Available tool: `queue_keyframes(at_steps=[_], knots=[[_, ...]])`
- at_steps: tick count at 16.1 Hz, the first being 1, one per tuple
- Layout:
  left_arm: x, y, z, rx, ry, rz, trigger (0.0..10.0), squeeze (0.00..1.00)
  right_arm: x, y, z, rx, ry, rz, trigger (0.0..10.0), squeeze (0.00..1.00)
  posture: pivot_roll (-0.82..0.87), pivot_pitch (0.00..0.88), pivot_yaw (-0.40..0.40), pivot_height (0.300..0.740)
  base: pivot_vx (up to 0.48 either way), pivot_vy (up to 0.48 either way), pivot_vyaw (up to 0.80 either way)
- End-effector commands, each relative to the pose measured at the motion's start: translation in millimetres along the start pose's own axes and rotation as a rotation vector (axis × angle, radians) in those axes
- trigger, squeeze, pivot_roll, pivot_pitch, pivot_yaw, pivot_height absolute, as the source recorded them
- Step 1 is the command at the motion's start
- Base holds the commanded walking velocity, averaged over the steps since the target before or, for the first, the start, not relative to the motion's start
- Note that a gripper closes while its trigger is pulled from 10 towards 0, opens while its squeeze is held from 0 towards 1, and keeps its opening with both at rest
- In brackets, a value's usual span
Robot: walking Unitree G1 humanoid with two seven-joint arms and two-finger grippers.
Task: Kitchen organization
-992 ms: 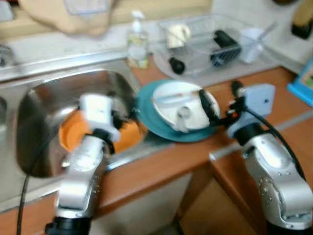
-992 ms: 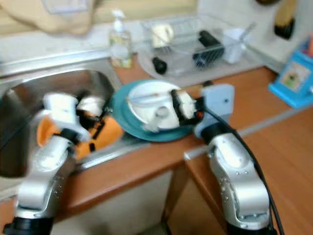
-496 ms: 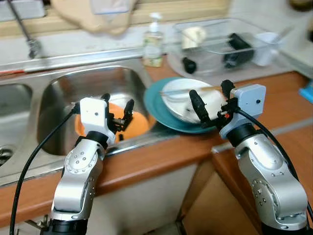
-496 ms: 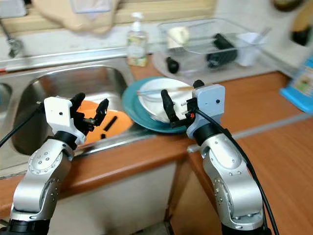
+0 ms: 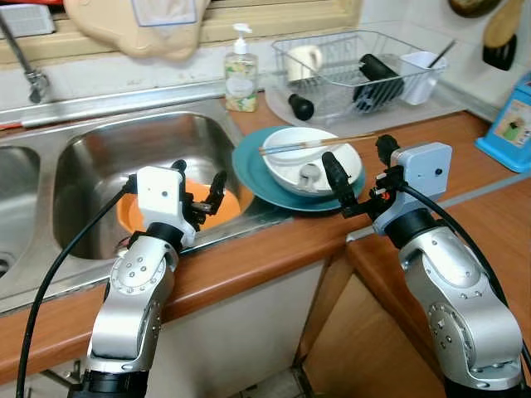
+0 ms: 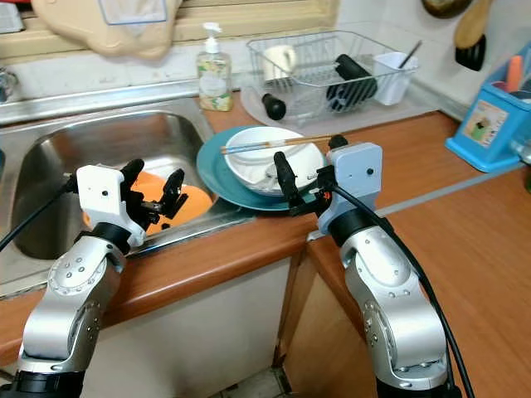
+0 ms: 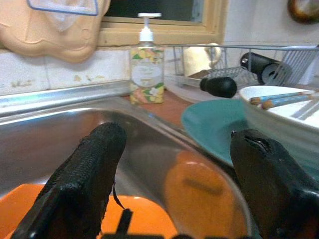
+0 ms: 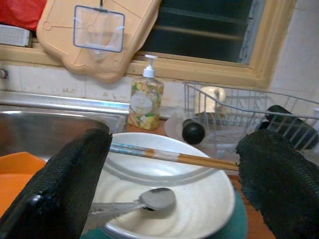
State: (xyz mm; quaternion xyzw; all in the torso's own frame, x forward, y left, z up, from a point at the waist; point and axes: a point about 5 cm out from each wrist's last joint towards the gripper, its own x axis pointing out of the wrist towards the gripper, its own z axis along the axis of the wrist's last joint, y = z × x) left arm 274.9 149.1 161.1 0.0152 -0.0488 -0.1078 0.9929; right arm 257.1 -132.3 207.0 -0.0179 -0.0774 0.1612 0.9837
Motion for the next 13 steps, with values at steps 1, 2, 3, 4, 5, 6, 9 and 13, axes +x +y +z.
queue_keyframes(at_steps=[1,2,3,4,5,6,9,13], knots=[[2.3,0.8,1,0.014,0.008,0.005,10.0,0.0,0.2,-1.4,2,-0.01,-0.01,-0.007,10.0,0.0,-0.13,0.0,0.016,0.74,0.0,0.0,0.0],[2.1,1.4,1,0.014,0.009,0.008,10.0,0.0,0.4,-1.3,2,-0.009,-0.011,-0.006,10.0,0.0,-0.13,0.0,0.014,0.74,0.0,0.0,0.0],[1.4,1.8,0,0.014,0.011,0.011,10.0,0.0,0.6,-1.1,2,-0.008,-0.012,-0.005,10.0,0.0,-0.13,0.0,0.014,0.74,0.0,0.0,0.0],[1.1,1.5,0,0.013,0.013,0.011,10.0,0.0,0.6,-1.2,3,-0.008,-0.012,-0.005,10.0,0.0,-0.13,0.0,0.013,0.74,0.0,0.0,0.0],[0.7,1.0,0,0.011,0.015,0.01,10.0,0.0,0.6,-1.5,3,-0.009,-0.014,-0.005,10.0,0.0,-0.13,0.0,0.012,0.74,0.0,0.0,0.0],[0.5,0.5,-1,0.011,0.016,0.008,10.0,0.0,0.7,-2.0,4,-0.011,-0.017,-0.007,10.0,0.0,-0.13,0.0,0.013,0.74,0.0,0.0,0.0],[1.3,0.1,-1,0.017,0.02,-0.007,10.0,0.0,1.9,-6.0,8,-0.038,-0.035,-0.018,10.0,0.0,-0.14,0.0,0.019,0.74,0.0,0.0,0.0],[3.4,3.3,0,0.047,0.023,-0.049,10.0,0.0,10.6,-13.9,17,-0.13,-0.057,0.082,10.0,1.0,-0.14,0.0,0.02,0.74,0.0,0.0,0.0]])
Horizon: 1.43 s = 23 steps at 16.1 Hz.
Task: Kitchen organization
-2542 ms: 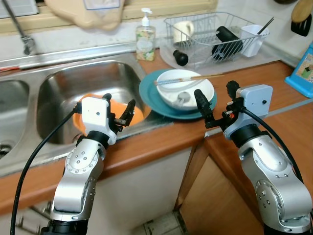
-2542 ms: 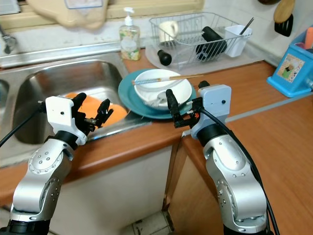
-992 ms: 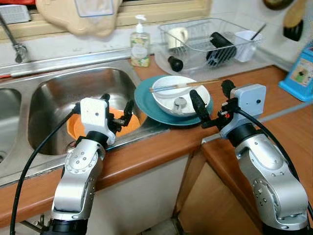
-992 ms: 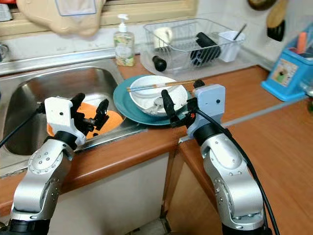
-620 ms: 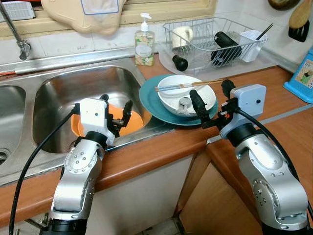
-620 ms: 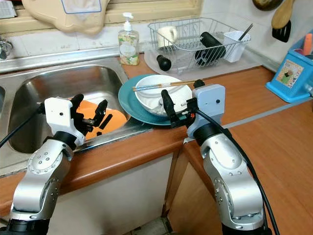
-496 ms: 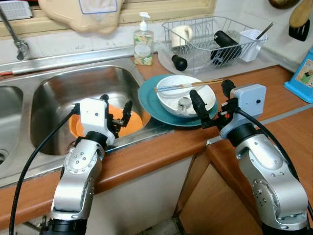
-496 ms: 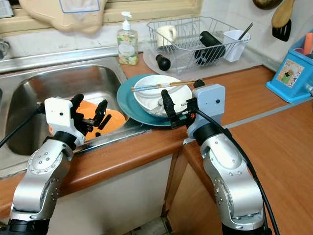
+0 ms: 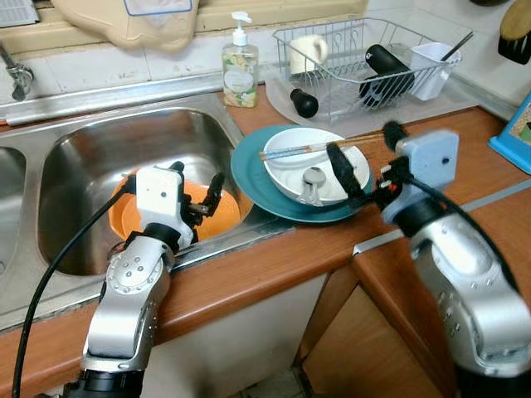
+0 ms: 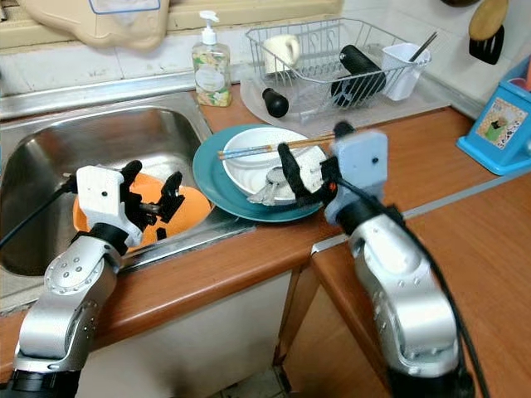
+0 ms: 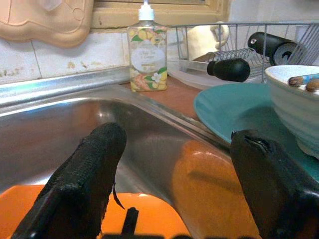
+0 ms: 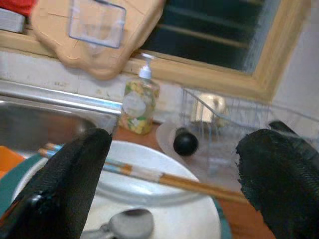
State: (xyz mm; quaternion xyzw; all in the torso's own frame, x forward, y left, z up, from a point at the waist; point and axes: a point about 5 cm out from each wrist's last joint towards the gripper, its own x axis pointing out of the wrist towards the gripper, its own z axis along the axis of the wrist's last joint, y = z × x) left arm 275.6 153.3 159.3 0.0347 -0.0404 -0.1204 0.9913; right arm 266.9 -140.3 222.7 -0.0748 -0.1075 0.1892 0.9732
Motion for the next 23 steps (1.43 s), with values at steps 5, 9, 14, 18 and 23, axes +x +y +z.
queue_keyframes(at_steps=[5,9,14,18,23], knots=[[7.2,2.7,8,0.115,0.011,-0.113,10.0,0.0,19.6,-15.8,9,-0.206,0.012,0.134,10.0,1.0,-0.13,0.0,0.008,0.74,0.0,0.0,0.0],[4.7,10.7,15,0.202,0.049,-0.254,10.0,0.0,46.8,-27.7,5,-0.5,0.127,0.361,10.0,0.0,-0.12,0.0,-0.007,0.74,0.0,0.0,0.0],[1.8,12.9,24,0.237,0.059,-0.326,10.0,0.0,62.5,-35.9,-5,-0.617,0.233,0.532,0.0,0.0,-0.12,0.0,-0.01,0.74,0.0,0.0,0.0],[0.9,7.9,24,0.24,0.067,-0.366,10.0,0.0,76.1,-35.7,-11,-0.658,0.241,0.553,0.0,0.0,-0.11,0.0,-0.008,0.74,0.0,0.0,0.0],[-0.6,3.3,23,0.243,0.082,-0.398,10.0,0.0,85.3,-36.9,-15,-0.706,0.266,0.571,0.0,0.0,-0.12,0.0,-0.01,0.74,0.0,0.0,0.0]])
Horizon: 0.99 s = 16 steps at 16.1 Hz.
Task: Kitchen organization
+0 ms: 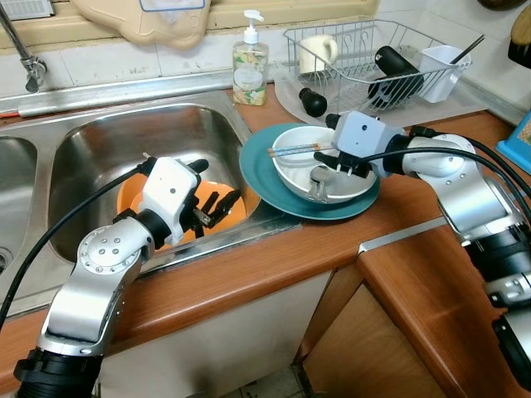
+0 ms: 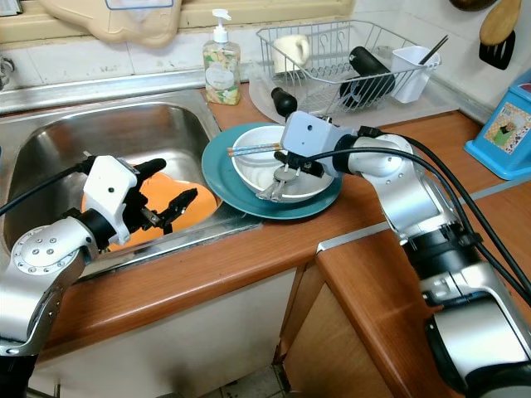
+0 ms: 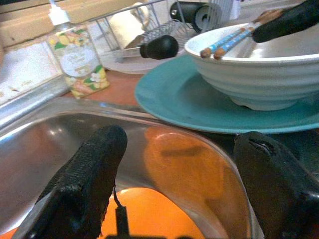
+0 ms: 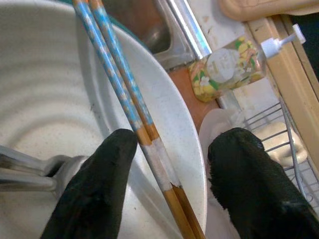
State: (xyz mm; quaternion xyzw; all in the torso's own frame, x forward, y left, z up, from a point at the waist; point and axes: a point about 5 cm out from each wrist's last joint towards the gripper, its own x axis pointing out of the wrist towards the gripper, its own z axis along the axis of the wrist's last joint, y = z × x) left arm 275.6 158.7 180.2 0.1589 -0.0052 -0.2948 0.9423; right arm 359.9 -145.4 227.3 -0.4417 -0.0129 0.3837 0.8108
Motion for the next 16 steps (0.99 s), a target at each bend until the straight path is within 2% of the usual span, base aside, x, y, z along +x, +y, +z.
queue_keyframes(at_steps=[1,4,8,16], knots=[[0.8,-3.9,3,0.016,-0.001,-0.029,10.0,0.0,2.3,-2.2,2,-0.03,0.005,0.019,0.0,0.0,-0.11,0.0,-0.013,0.74,0.0,0.0,0.0],[1.4,-5.4,3,0.023,0.004,-0.039,10.0,0.0,8.6,1.4,-8,-0.07,0.061,0.062,0.0,0.0,-0.11,0.0,-0.022,0.74,0.0,0.0,0.0],[-0.6,-6.6,2,0.032,0.015,-0.052,10.0,0.0,12.1,2.3,-11,-0.083,0.076,0.071,0.0,0.0,-0.1,0.0,-0.027,0.74,0.0,0.0,0.0],[-0.3,-7.3,3,0.063,0.007,-0.067,10.0,0.0,18.6,3.1,-10,-0.088,0.048,0.057,0.0,0.0,-0.1,0.0,-0.023,0.74,0.0,0.0,0.0]])
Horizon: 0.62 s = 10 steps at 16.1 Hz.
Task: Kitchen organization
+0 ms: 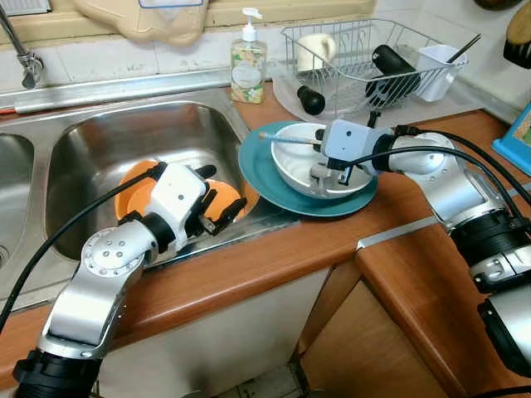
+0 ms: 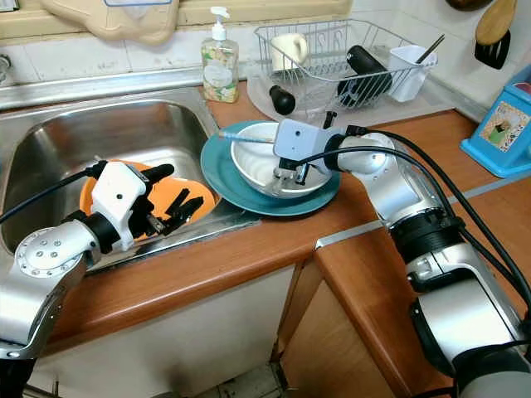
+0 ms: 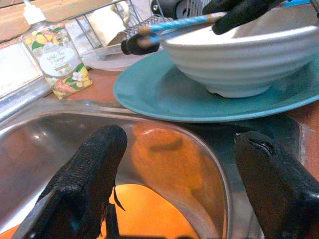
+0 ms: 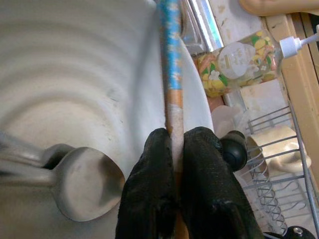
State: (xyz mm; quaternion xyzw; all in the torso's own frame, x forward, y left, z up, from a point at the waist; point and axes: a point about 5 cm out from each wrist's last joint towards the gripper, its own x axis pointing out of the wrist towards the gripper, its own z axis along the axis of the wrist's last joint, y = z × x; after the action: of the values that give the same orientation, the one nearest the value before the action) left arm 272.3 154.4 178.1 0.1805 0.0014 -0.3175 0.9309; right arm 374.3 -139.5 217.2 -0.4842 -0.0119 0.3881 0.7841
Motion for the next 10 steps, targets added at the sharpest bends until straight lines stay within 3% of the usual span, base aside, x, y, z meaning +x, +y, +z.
queue_keyframes(at_steps=[1,6,10], knots=[[0.5,-0.9,4,0.027,-0.012,-0.016,10.0,0.0,1.4,2.1,-2,0.006,0.005,0.026,0.0,0.0,-0.1,0.0,-0.021,0.74,0.0,0.0,0.0],[2.1,2.5,9,0.029,-0.027,-0.007,10.0,0.0,-3.9,-6.1,6,-0.002,-0.047,-0.005,0.0,0.0,-0.1,0.0,-0.013,0.74,0.0,0.0,0.0],[8.3,6.5,25,-0.114,-0.133,-0.011,10.0,0.0,-25.5,-22.9,37,0.104,-0.238,-0.081,0.0,0.0,-0.1,0.0,-0.004,0.74,0.0,0.0,0.0]])
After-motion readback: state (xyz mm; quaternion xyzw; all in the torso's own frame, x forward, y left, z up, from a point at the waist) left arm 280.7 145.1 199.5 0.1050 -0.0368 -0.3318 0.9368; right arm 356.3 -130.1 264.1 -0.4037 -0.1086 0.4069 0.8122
